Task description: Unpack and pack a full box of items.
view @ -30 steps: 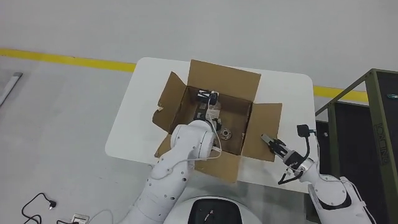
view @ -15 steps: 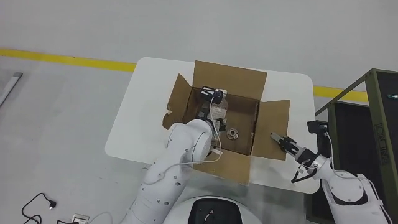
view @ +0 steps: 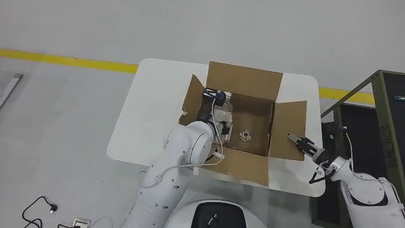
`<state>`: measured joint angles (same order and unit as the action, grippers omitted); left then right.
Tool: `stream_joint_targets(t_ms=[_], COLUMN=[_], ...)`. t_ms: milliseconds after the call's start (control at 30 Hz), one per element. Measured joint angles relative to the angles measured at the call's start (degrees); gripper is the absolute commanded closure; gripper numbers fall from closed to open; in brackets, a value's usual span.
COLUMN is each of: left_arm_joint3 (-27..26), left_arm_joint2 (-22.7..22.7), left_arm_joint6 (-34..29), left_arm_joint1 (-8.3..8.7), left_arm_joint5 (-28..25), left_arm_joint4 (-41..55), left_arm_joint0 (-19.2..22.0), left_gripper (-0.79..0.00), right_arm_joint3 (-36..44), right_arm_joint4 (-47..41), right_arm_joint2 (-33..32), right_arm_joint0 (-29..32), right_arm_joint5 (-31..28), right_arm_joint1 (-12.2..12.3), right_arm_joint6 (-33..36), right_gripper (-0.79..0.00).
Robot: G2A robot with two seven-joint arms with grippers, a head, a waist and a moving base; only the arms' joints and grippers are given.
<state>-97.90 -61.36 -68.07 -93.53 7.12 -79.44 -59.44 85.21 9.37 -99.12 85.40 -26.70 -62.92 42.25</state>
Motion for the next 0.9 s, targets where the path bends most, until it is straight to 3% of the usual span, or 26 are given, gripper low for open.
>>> stream_joint_targets(t_ms=[567,900], left_arm_joint3=[-0.03,-6.48], left_arm_joint2=[-0.08,-3.97], left_arm_joint6=[1.20,-1.13], left_arm_joint1=[0.14,1.19], left_arm_joint5=[-0.48,-4.19], left_arm_joint4=[-0.69,0.22], left_arm_joint0=[-0.54,-2.92], left_gripper=[0.000,0.000], right_arm_joint3=[-0.23,-0.04], right_arm_joint4=[0.56,1.15], right_arm_joint2=[-0.36,-0.60], right_arm_joint0=[-0.09,-0.28], right_arm_joint5=[0.23,1.88], right_arm_joint1=[0.11,0.35], right_arm_joint6=[-0.84,-2.55], right_gripper=[0.000,0.000])
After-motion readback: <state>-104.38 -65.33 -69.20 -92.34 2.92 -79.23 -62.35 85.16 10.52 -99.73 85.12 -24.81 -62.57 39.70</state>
